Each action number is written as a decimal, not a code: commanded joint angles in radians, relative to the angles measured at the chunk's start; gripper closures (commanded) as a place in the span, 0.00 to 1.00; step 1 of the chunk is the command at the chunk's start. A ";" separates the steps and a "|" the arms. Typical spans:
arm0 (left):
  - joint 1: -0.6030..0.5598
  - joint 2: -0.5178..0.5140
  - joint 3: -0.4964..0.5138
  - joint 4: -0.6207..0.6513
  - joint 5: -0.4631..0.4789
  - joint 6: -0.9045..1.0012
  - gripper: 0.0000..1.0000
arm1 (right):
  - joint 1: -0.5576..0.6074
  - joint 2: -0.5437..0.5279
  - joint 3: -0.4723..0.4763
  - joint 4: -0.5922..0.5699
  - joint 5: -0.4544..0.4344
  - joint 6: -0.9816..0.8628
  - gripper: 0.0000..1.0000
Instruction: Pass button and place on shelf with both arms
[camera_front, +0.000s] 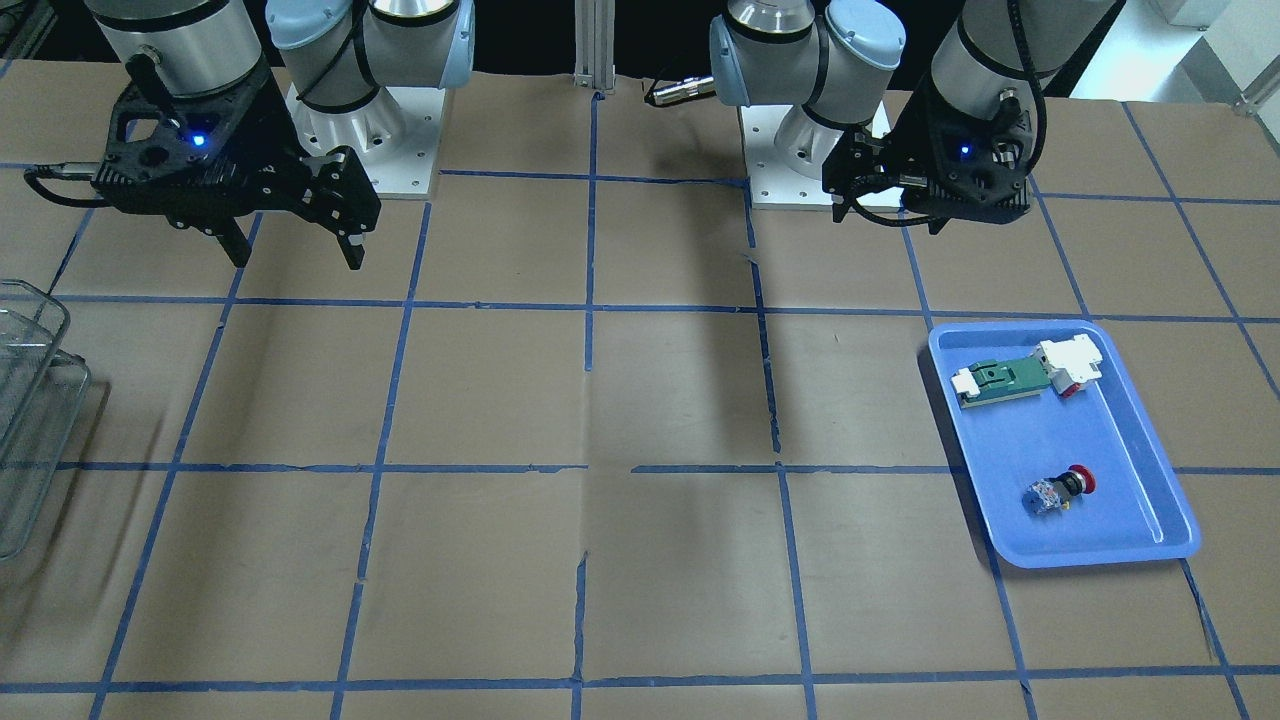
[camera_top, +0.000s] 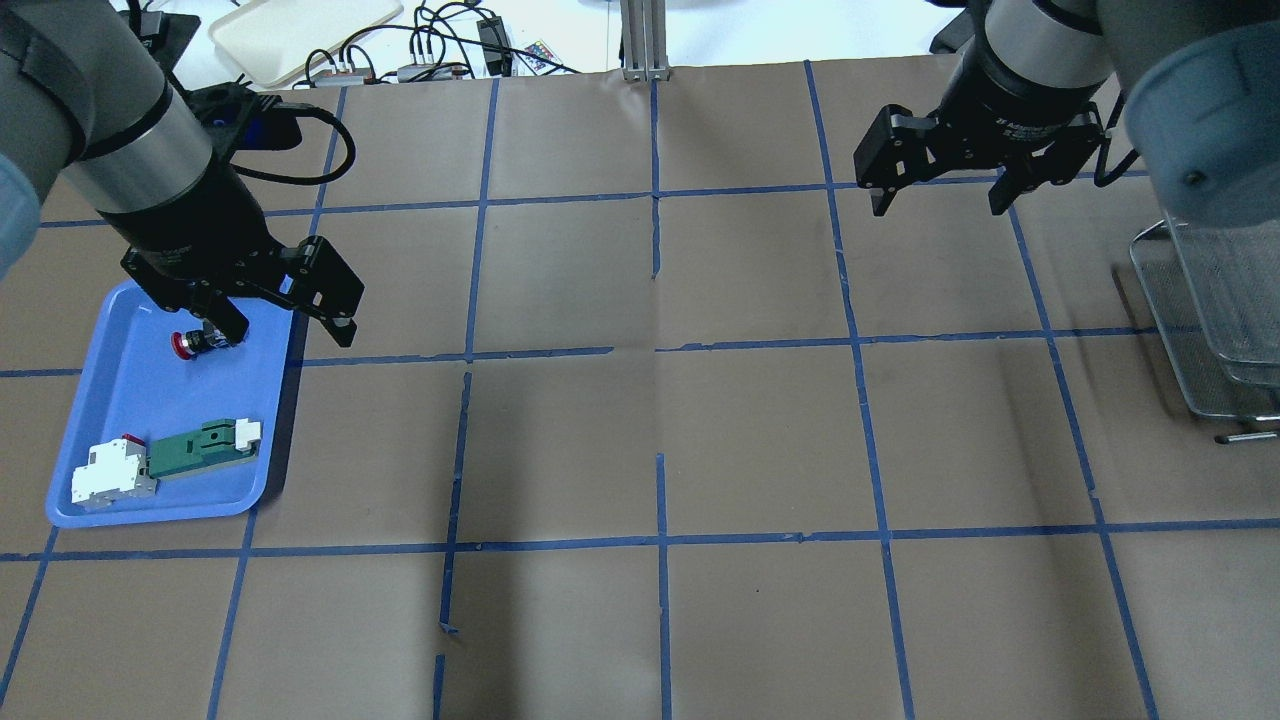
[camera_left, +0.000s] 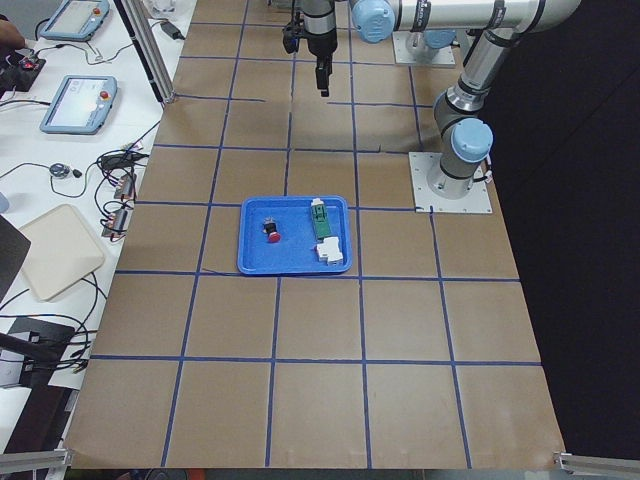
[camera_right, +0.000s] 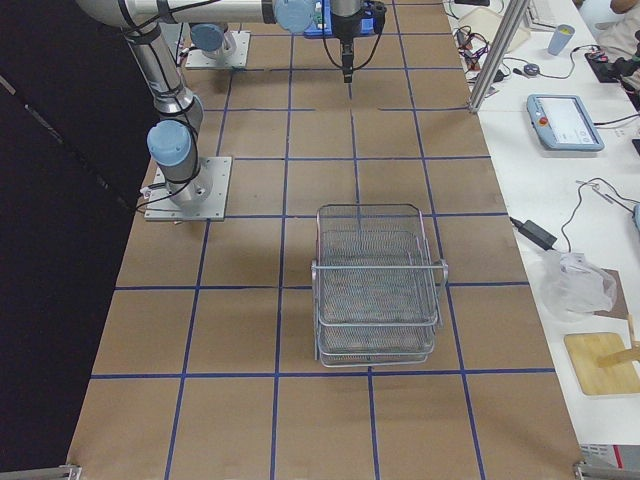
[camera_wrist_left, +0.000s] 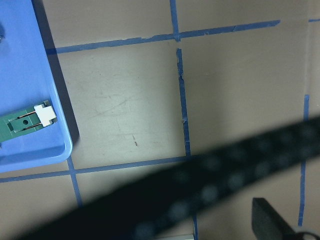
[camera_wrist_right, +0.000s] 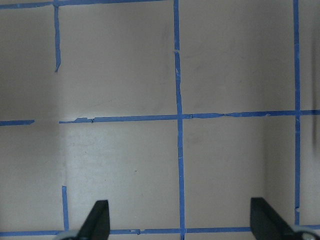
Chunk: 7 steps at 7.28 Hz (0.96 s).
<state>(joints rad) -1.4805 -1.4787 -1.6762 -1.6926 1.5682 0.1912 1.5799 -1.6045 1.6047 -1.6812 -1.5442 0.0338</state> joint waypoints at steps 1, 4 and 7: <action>0.002 -0.002 -0.008 0.002 0.001 -0.003 0.00 | 0.000 -0.008 0.004 0.001 0.001 -0.006 0.00; 0.002 0.003 -0.008 0.001 0.004 -0.004 0.00 | -0.001 -0.006 0.009 0.001 0.000 -0.008 0.00; 0.002 0.000 -0.010 0.002 0.001 -0.007 0.00 | -0.003 -0.006 0.004 -0.009 0.003 -0.014 0.00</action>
<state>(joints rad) -1.4787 -1.4781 -1.6848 -1.6900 1.5708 0.1880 1.5781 -1.6107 1.6116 -1.6858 -1.5424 0.0241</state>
